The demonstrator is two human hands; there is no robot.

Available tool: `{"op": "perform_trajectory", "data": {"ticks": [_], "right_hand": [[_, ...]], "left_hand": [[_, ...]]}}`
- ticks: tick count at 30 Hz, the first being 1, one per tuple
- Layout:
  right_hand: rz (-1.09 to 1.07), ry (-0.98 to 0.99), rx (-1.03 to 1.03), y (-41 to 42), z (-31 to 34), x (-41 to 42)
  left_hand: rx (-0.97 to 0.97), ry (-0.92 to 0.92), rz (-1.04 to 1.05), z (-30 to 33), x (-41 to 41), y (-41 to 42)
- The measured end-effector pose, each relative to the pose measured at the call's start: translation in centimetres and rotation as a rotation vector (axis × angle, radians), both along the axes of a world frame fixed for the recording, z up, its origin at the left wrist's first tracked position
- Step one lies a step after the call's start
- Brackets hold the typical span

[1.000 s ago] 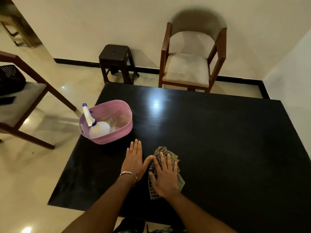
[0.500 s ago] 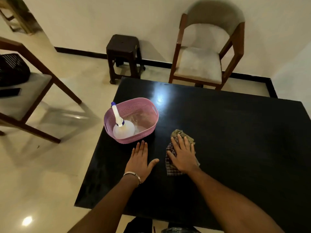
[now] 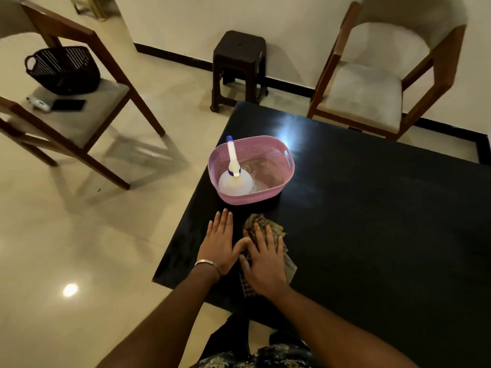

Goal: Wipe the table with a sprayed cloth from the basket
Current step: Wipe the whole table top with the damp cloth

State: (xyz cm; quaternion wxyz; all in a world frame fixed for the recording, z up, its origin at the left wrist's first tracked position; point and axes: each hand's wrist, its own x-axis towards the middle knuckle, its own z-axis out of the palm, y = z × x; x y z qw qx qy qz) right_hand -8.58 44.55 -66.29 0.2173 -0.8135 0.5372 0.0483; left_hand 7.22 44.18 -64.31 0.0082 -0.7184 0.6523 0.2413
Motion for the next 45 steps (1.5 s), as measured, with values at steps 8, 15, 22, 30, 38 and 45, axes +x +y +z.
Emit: {"op": "perform_trajectory", "data": {"ticks": [8,15,22,30,38,45], "right_hand": [[0.395,0.027,-0.015,1.9,-0.1,7.9],[0.653,-0.008,0.018,1.2,-0.4,10.8],[0.388,-0.021,-0.022,0.0,-1.5,4.6],[0.048,0.051,-0.014,-2.6,-0.4,-6.5],[-0.228,-0.128,-0.128,-2.4,2.8,-12.5],[-0.660,-0.128,0.204,-2.8,2.9,-12.6]], "left_hand": [[0.000,-0.013,0.212,0.0,5.1,3.5],[-0.007,-0.029,0.301,-0.5,7.5,5.4],[-0.047,-0.018,0.174,-0.9,5.0,3.9],[-0.200,0.040,0.061,0.2,-3.2,0.7],[-0.134,0.370,0.232,0.5,-8.7,-0.9],[0.095,0.486,0.336,0.4,-11.9,-2.6]]}}
